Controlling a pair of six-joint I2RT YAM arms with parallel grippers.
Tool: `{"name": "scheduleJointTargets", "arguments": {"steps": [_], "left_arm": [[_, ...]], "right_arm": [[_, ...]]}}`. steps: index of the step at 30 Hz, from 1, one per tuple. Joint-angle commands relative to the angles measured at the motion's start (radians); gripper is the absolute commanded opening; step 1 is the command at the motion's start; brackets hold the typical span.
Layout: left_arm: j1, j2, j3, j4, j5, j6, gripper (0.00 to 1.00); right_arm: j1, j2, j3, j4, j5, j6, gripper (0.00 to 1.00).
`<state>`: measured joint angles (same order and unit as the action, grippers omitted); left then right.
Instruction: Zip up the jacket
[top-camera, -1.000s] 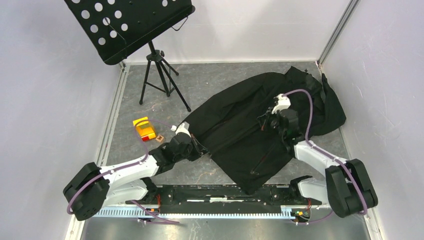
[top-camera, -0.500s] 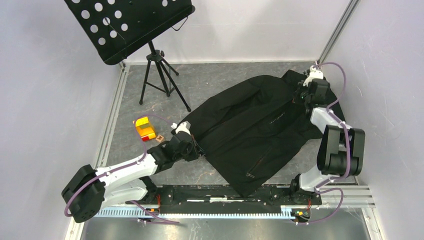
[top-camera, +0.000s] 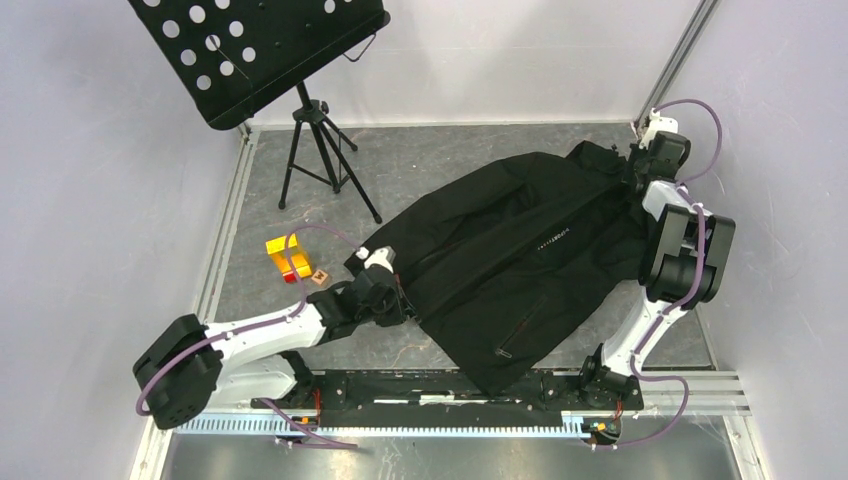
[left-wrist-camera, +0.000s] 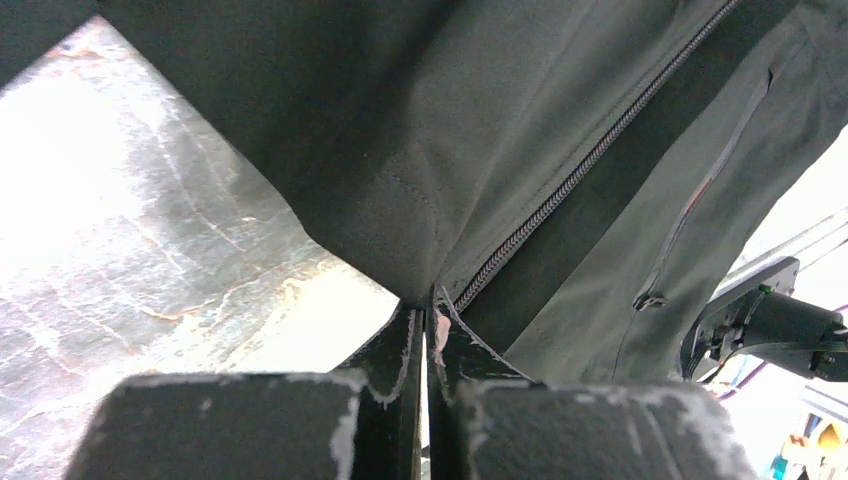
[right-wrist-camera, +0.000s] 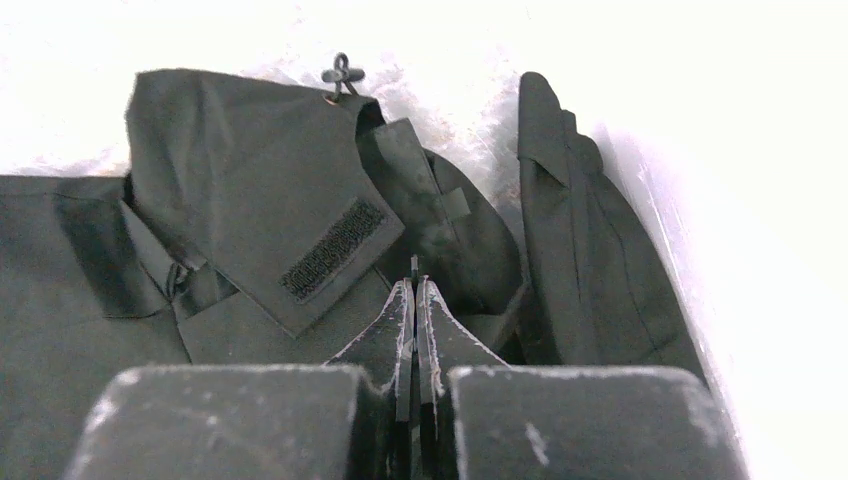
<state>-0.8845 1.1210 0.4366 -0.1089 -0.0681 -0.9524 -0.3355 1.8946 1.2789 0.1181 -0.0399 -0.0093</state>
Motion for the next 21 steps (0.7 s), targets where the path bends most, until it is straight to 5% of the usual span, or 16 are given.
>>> {"name": "scheduleJointTargets", "arguments": {"steps": [1, 6, 7, 8, 9, 12, 13, 15, 17, 21], "left_arm": [[-0.045, 0.023, 0.036, -0.037, -0.008, 0.016, 0.02], [-0.059, 0.023, 0.054, -0.057, -0.013, 0.001, 0.02], [-0.058, 0.022, 0.067, -0.079, -0.015, 0.001, 0.03], [-0.059, 0.018, 0.082, -0.11, -0.021, 0.001, 0.12], [-0.058, 0.01, 0.103, -0.148, -0.038, 0.005, 0.27], [-0.059, -0.059, 0.123, -0.206, -0.092, 0.026, 0.63], [-0.059, -0.101, 0.132, -0.234, -0.111, 0.026, 0.69], [-0.057, -0.185, 0.166, -0.29, -0.133, 0.047, 0.99], [-0.057, -0.25, 0.238, -0.376, -0.139, 0.091, 1.0], [-0.057, -0.317, 0.517, -0.543, -0.075, 0.26, 1.0]], "right_arm": [[-0.013, 0.021, 0.067, 0.058, 0.137, -0.11, 0.0], [0.023, 0.009, 0.125, -0.015, 0.186, -0.107, 0.0], [0.038, -0.006, 0.143, -0.063, 0.215, -0.111, 0.18], [0.058, -0.038, 0.147, -0.095, 0.237, -0.11, 0.52], [0.082, -0.085, 0.129, -0.111, 0.252, -0.11, 0.69], [0.19, -0.232, 0.08, -0.231, 0.387, -0.089, 0.97], [0.238, -0.285, 0.075, -0.302, 0.444, -0.062, 0.98], [0.323, -0.39, 0.067, -0.422, 0.473, 0.004, 0.98], [0.392, -0.506, 0.052, -0.522, 0.347, 0.132, 0.98], [0.42, -0.794, -0.089, -0.518, -0.18, 0.196, 0.98]]}}
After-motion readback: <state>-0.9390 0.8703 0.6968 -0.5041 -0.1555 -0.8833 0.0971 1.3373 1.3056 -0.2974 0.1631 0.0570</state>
